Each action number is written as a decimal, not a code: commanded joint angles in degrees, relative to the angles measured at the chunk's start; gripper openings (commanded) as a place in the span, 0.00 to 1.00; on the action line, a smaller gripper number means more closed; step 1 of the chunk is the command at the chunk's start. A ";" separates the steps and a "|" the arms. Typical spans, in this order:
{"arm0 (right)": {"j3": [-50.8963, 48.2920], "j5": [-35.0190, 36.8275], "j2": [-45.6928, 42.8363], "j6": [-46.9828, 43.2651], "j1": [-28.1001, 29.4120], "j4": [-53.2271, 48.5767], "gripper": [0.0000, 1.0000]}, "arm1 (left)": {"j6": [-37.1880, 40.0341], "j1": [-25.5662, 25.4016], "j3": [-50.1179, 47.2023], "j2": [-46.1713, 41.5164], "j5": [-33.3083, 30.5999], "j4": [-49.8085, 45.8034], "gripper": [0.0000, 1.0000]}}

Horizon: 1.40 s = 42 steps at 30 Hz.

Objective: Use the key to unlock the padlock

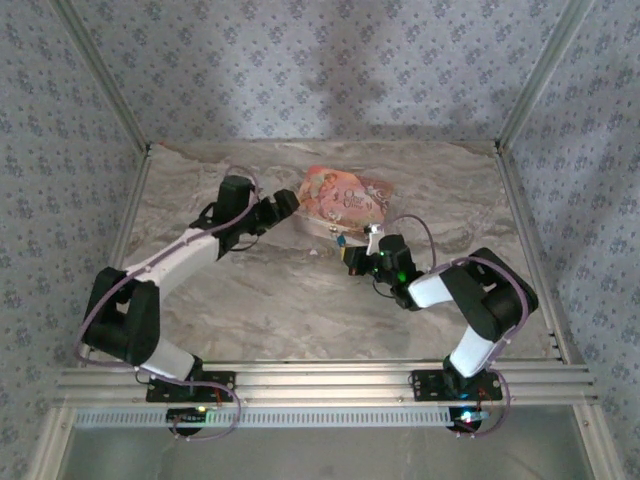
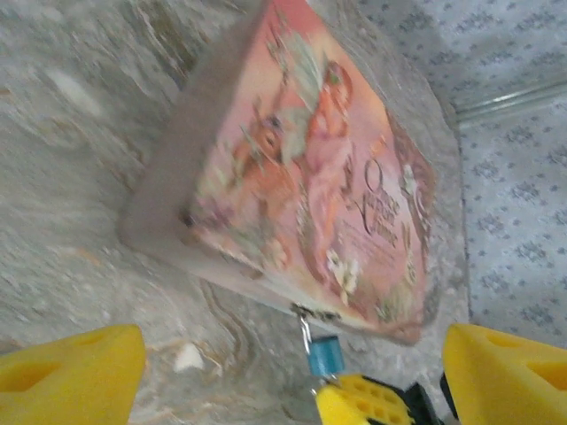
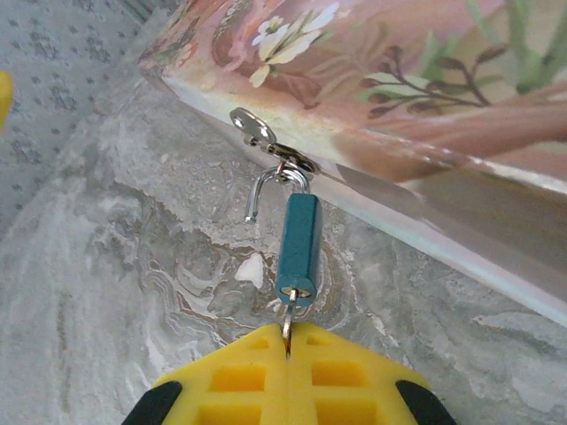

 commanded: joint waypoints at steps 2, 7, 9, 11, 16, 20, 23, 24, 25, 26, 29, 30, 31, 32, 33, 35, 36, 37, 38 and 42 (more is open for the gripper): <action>-1.23 -2.49 2.12 9.09 -1.40 3.25 0.00 | 10.78 3.05 9.15 6.63 5.30 -9.35 0.87; -0.65 -4.54 3.63 11.74 -2.45 2.17 0.00 | 17.58 3.69 19.67 15.28 8.30 -15.07 0.85; 0.01 -5.47 4.04 12.35 -3.02 0.42 0.00 | 19.38 3.80 23.98 19.04 9.97 -17.19 0.82; 0.13 -6.26 4.54 12.87 -3.52 0.59 0.00 | 20.77 3.80 28.72 23.12 11.38 -19.99 0.79; 0.04 -7.66 5.22 14.00 -4.54 0.64 0.00 | 20.20 3.81 35.46 30.04 13.25 -20.91 0.79; 0.18 -8.52 5.71 14.48 -4.89 0.32 0.00 | 19.42 3.71 39.52 34.46 16.49 -21.55 0.74; 0.21 -9.11 5.82 13.98 -5.08 -0.26 0.00 | 19.48 3.68 40.87 36.21 17.43 -22.36 0.69; 0.18 -9.14 5.80 13.88 -5.07 -0.38 0.00 | 19.56 3.70 40.87 36.41 17.11 -22.59 0.69; 0.21 -9.21 5.83 13.85 -5.14 -0.41 0.00 | 19.72 3.68 40.87 36.59 16.50 -23.04 0.69; 0.33 -9.35 5.88 13.79 -5.16 -0.48 0.00 | 19.90 3.63 40.74 36.81 16.01 -23.46 0.68; 0.72 -9.89 6.21 13.49 -5.14 -0.84 0.00 | 20.01 3.63 39.82 37.20 16.05 -23.47 0.66; 0.83 -10.01 6.28 13.44 -5.15 -0.94 0.00 | 20.17 3.63 39.41 37.29 16.06 -23.64 0.65; 0.90 -10.05 6.33 13.44 -5.16 -0.97 0.00 | 20.40 3.64 39.13 37.33 15.91 -23.84 0.64; 0.85 -10.18 6.41 13.48 -5.18 -0.95 0.00 | 20.67 3.63 38.88 37.45 15.67 -24.19 0.62; 0.87 -10.28 6.42 13.45 -5.16 -1.00 0.00 | 20.85 3.66 38.73 37.55 15.52 -24.51 0.61; 0.84 -10.28 6.41 13.47 -5.22 -1.20 0.04 | 21.05 3.69 38.28 37.58 15.23 -24.57 0.59; 0.83 -10.28 6.46 13.48 -5.14 -1.29 0.06 | 21.09 3.63 38.15 37.54 15.10 -24.65 0.58; 0.77 -10.16 6.33 13.46 -5.14 -1.38 0.09 | 21.22 3.63 38.06 37.50 14.94 -24.74 0.57; 0.64 -10.02 6.24 13.39 -5.18 -1.47 0.12 | 21.24 3.63 37.97 37.56 14.69 -24.77 0.56; 0.02 -9.19 4.75 12.30 -5.46 -2.69 0.21 | 21.33 3.67 37.28 37.17 13.64 -25.15 0.54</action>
